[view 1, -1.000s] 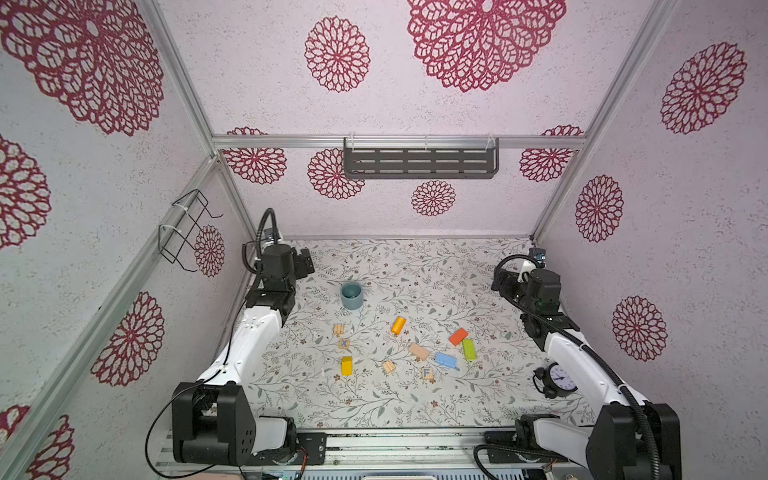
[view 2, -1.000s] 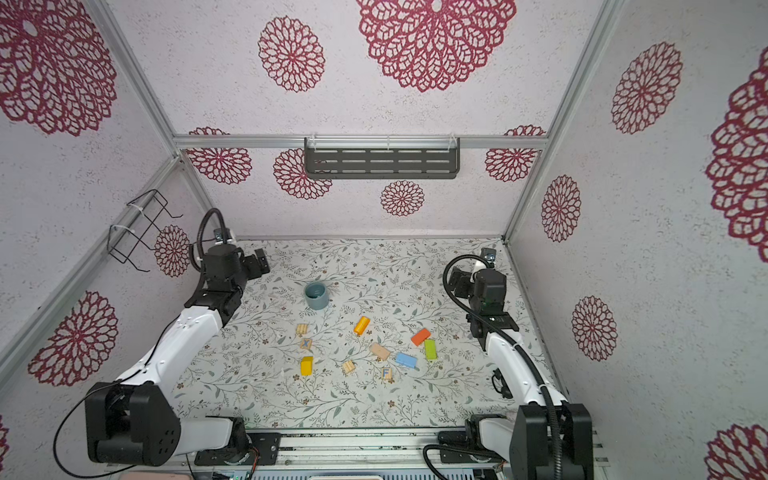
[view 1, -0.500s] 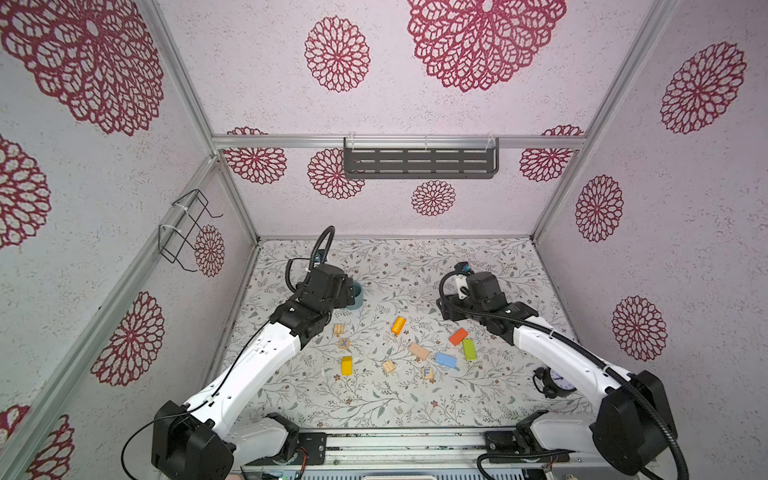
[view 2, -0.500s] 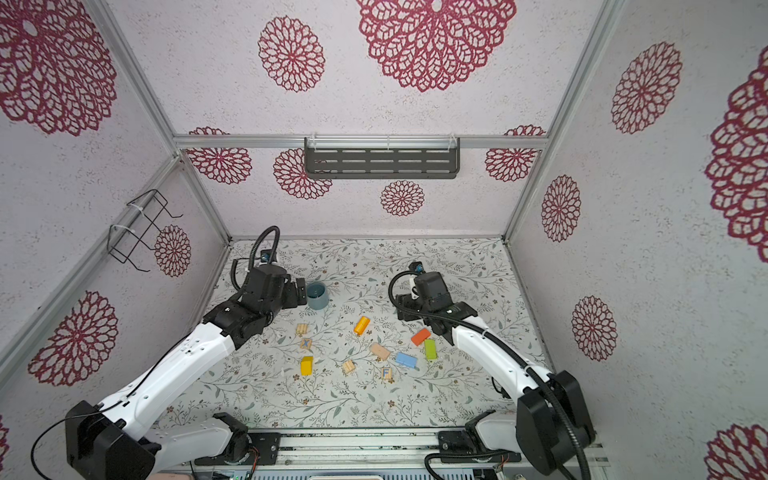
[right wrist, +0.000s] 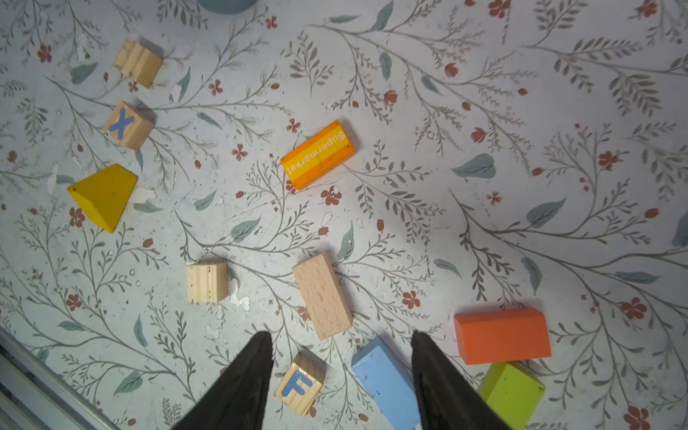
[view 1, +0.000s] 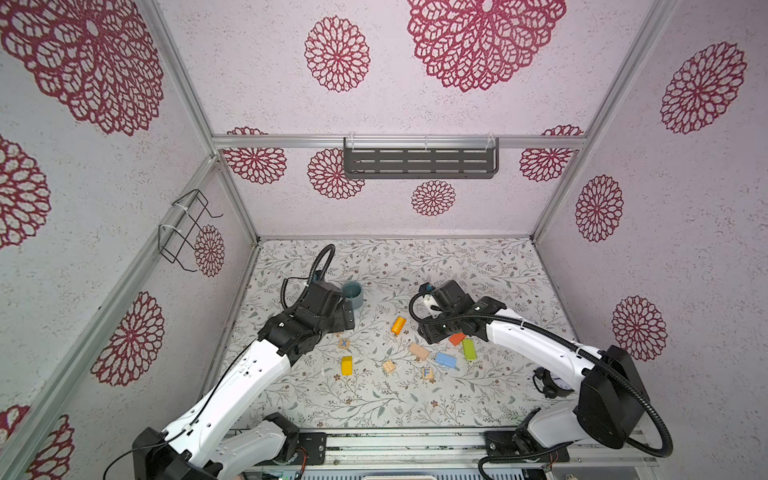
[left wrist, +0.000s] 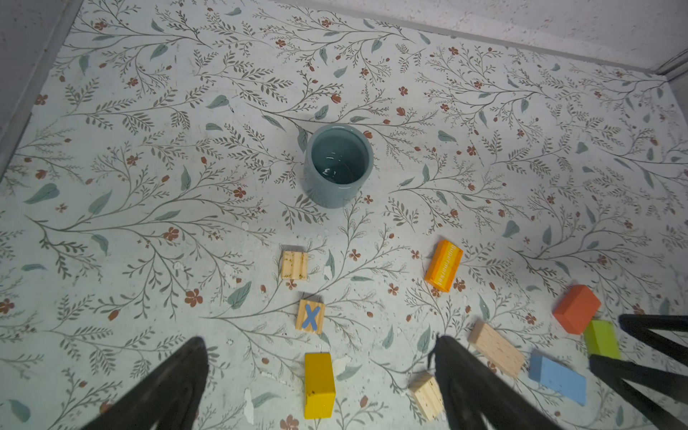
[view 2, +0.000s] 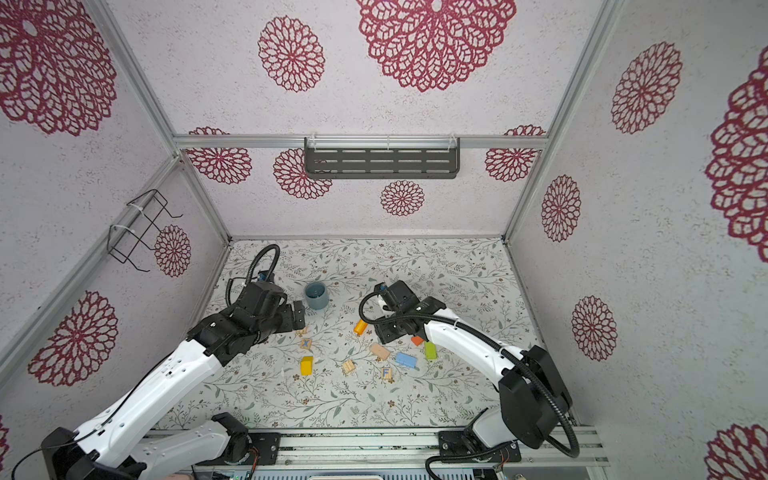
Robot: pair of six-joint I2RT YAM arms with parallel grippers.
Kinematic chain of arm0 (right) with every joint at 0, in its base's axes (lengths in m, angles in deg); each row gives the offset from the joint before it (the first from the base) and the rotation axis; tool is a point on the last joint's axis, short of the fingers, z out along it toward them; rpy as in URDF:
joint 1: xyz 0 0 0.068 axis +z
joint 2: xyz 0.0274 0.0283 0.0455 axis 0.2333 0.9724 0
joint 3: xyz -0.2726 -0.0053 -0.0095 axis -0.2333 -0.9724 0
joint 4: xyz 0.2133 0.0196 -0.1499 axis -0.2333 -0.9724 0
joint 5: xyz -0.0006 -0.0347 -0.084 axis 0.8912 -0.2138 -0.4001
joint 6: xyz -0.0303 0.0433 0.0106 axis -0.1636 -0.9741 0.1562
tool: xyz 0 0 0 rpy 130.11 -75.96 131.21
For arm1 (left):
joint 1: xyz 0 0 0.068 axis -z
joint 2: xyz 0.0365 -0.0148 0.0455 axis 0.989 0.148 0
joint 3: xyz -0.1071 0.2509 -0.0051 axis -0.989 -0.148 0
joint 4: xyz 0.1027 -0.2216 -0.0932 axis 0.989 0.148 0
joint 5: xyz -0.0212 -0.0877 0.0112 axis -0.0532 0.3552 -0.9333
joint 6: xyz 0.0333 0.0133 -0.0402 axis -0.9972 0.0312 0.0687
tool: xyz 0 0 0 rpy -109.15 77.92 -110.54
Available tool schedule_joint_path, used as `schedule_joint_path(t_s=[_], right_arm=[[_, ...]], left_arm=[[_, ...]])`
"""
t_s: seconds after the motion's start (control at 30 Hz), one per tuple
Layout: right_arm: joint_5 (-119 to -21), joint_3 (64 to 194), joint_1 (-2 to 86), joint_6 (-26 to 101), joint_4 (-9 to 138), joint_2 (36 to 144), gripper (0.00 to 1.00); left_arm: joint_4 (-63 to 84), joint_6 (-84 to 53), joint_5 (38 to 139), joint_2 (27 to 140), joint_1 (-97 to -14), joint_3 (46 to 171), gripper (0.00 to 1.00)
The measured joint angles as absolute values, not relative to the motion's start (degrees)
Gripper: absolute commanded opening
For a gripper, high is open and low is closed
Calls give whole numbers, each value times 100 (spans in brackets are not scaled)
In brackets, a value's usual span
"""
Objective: Build the wood block tower
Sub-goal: 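Move the right gripper over the plain beech block while the left gripper advances, then lower the right gripper and close it on the plain beech block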
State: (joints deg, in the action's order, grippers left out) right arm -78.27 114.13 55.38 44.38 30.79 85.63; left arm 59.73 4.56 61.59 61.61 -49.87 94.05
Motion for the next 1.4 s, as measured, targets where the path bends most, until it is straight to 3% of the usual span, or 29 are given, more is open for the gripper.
schedule_joint_path(t_s=[0.23,0.7,1.4], right_arm=[[-7836,11419,5672,4659,2939,8653,59],[-7838,11356,6015,4795,2860,9206,67],[-8144,11743,6098,4819,2970,10220,49]], left_arm=[[6129,675,6419,5505,-4985,8867,97],[6310,1121,6778,5179,-4939,8185,97],[5790,1116,6780,5525,-4810,8115,97]])
